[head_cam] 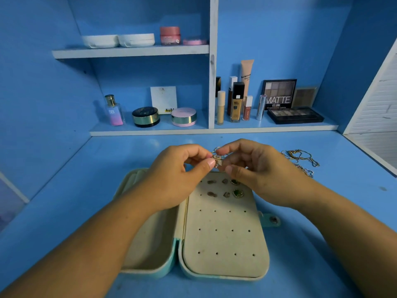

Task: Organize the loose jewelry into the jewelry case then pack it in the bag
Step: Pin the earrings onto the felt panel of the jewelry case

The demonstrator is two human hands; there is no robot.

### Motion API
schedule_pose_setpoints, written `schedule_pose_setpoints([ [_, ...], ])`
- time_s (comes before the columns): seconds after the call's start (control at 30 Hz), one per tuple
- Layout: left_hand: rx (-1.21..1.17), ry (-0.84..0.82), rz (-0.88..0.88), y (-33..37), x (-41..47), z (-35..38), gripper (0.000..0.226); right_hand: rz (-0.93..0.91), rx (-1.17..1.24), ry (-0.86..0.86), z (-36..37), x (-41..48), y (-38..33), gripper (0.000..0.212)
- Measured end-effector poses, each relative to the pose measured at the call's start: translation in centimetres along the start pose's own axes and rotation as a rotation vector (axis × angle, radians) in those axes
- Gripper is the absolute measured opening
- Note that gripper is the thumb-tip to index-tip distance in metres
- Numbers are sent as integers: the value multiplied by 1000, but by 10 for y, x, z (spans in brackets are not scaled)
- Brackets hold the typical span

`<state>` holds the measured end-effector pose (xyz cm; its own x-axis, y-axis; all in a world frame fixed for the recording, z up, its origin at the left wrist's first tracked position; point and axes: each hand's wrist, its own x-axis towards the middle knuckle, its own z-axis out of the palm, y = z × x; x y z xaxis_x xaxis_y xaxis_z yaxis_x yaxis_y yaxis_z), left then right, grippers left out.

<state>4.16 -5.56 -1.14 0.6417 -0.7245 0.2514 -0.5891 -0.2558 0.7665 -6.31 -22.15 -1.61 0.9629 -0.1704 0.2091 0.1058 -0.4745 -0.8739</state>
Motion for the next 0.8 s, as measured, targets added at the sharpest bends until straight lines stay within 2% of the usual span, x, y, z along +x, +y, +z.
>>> schedule_pose_setpoints([
  [0.13,-50,-3,-41,-1,1,-2,10,-92,-146,51,1,-1,-2,33],
  [0.3,-109,-55,-94,-3,3,-3,16,-156,-125,90,3,-2,-2,35],
  [0.47,-258,-74,-79,-2,2,-4,30,-69,12,47,9,0,1,16],
  [0.6,-260,-90,-80,-1,2,-4,21,-58,97,35,10,-1,1,9],
  [0.8,-217,-102,-107,-2,1,-3,16,-72,90,48,11,0,-2,35],
])
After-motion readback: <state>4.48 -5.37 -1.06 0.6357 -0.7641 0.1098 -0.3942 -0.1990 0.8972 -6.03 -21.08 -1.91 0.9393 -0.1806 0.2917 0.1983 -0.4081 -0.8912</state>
